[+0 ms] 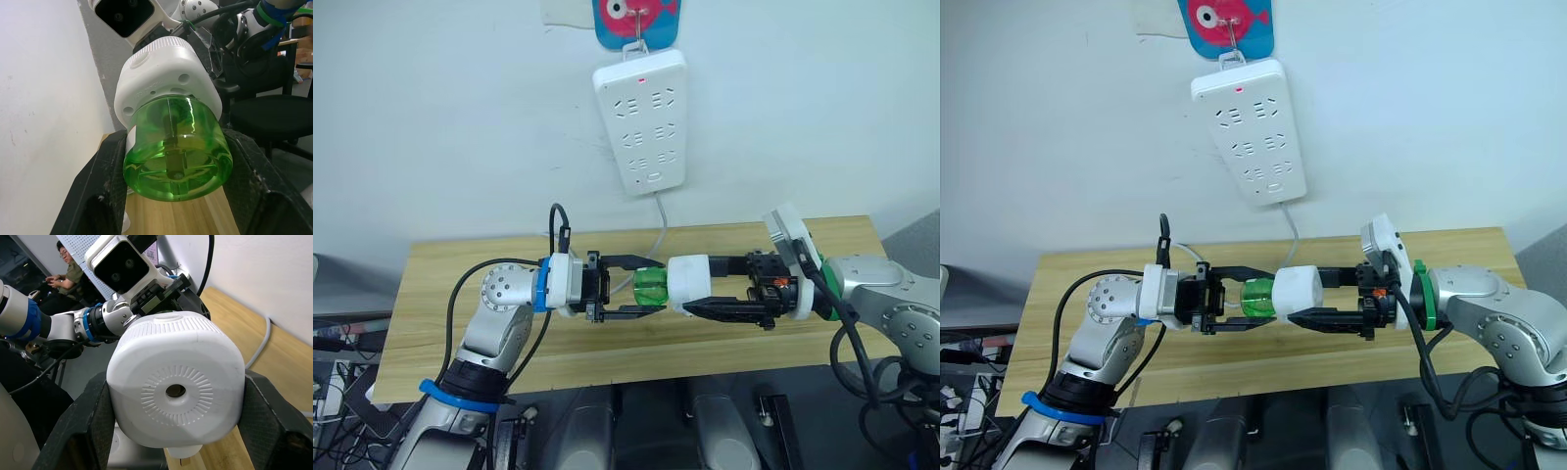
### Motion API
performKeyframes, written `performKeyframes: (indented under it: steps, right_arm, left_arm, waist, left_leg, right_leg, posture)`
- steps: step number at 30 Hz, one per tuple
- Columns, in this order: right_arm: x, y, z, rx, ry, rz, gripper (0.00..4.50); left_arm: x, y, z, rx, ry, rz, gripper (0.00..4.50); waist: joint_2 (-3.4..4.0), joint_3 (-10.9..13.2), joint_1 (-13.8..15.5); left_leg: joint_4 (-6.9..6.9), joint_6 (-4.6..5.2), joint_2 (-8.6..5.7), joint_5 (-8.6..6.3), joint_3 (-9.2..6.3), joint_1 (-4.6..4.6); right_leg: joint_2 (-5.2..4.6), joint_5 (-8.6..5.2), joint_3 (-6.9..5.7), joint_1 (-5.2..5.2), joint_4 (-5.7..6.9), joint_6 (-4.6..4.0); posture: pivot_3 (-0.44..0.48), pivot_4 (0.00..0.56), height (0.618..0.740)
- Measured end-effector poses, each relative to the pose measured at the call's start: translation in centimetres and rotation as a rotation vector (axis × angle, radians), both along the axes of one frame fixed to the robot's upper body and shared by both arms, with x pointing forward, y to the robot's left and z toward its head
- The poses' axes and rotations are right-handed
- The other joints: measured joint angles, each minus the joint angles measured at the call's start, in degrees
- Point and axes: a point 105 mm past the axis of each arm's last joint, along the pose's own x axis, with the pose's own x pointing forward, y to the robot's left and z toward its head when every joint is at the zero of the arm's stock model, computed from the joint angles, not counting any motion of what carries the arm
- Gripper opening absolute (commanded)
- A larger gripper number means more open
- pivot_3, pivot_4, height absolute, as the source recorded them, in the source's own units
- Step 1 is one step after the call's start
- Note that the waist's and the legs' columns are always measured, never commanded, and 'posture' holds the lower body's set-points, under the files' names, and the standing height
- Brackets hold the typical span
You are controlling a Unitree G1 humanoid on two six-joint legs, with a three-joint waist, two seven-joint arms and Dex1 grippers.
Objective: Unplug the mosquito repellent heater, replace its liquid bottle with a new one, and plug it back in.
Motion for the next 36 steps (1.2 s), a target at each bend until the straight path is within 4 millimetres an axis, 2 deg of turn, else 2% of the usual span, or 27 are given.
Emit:
performKeyframes:
  steps: [3, 10, 17, 20, 24, 26, 29, 33, 36]
  right_arm:
    - [0.1, -0.1, -0.1, -0.004, -0.003, -0.001, 2.99]
    - [0.4, -0.6, -0.7, -0.029, -0.059, 0.002, 2.99]
    - [1.4, -2.5, -2.4, -0.209, -0.267, 0.019, 2.99]
    - [2.0, -2.7, -2.9, -0.295, -0.442, 0.089, 2.99]
    - [2.8, -2.1, -2.7, -0.37, -0.749, 0.216, 2.99]
    - [2.8, -1.7, -2.5, -0.371, -0.953, 0.312, 2.99]
    - [2.5, -1.6, -3.3, -0.369, -1.102, 0.436, 2.99]
    - [2.1, -0.8, -4.0, -0.328, -1.233, 0.575, 2.99]
    - [2.6, -0.4, -4.3, -0.317, -1.27, 0.626, 2.99]
  left_arm:
    - [0.0, -0.1, 0.0, 0.017, 0.018, 0.009, 2.25]
    - [0.6, 0.1, -0.4, 0.091, 0.105, 0.043, 4.49]
    - [1.3, 1.1, 0.0, 0.231, 0.245, 0.09, 4.5]
    - [1.8, 1.3, 0.8, 0.301, 0.365, 0.113, 4.5]
    - [1.4, 1.8, 0.9, 0.363, 0.583, 0.079, 4.5]
    - [0.8, 3.0, 0.2, 0.451, 0.668, 0.041, 4.5]
    - [0.7, 3.7, -0.3, 0.511, 0.749, -0.002, 4.5]
    - [1.2, 2.6, -0.7, 0.559, 0.763, -0.066, 4.5]
    - [1.5, 2.2, -1.0, 0.644, 0.77, -0.091, 4.5]
  waist:
    - [0.0, 0.0, 0.01]
    - [0.01, -0.02, 0.01]
    - [0.02, -0.03, 0.04]
    - [0.01, -0.04, -0.07]
    - [-0.03, -0.33, -0.3]
    - [0.04, -0.61, -0.57]
    - [0.01, -1.06, -0.4]
    - [-0.04, -1.3, 0.03]
    - [-0.06, -1.31, -0.07]
  left_leg:
    - [0.01, 0.0, -0.01, 0.0, 0.0, 0.0]
    - [0.01, 0.0, -0.01, 0.0, 0.0, 0.0]
    - [0.01, -0.01, -0.04, 0.01, 0.0, 0.01]
    - [0.04, -0.01, -0.04, 0.01, 0.04, 0.02]
    - [0.02, -0.04, -0.02, 0.02, 0.07, 0.04]
    - [-0.03, -0.06, -0.01, 0.03, 0.1, 0.05]
    - [-0.01, -0.07, -0.04, 0.03, 0.05, 0.04]
    - [0.12, -0.07, -0.08, 0.03, 0.05, 0.05]
    - [0.08, -0.07, -0.06, 0.04, 0.04, 0.05]
  right_leg:
    - [0.01, 0.0, 0.0, 0.0, 0.01, 0.0]
    - [0.05, 0.0, -0.02, 0.0, 0.02, 0.0]
    - [0.1, 0.0, -0.05, 0.0, 0.04, 0.0]
    - [0.13, -0.01, -0.03, 0.0, 0.05, 0.01]
    - [0.13, -0.01, -0.02, -0.03, 0.04, 0.01]
    - [0.15, -0.01, -0.01, -0.05, 0.03, 0.01]
    - [0.11, -0.01, -0.12, 0.01, -0.01, 0.0]
    - [0.08, -0.01, -0.12, 0.06, 0.03, 0.0]
    - [0.1, -0.01, -0.12, 0.02, 0.03, 0.0]
  posture:
    - [-0.098, 0.289, 0.74]
    - [-0.097, 0.286, 0.74]
    - [-0.102, 0.283, 0.74]
    - [-0.098, 0.263, 0.74]
    - [-0.104, 0.246, 0.74]
    - [-0.104, 0.239, 0.74]
    - [-0.097, 0.231, 0.74]
    - [-0.092, 0.245, 0.74]
    - [-0.086, 0.254, 0.74]
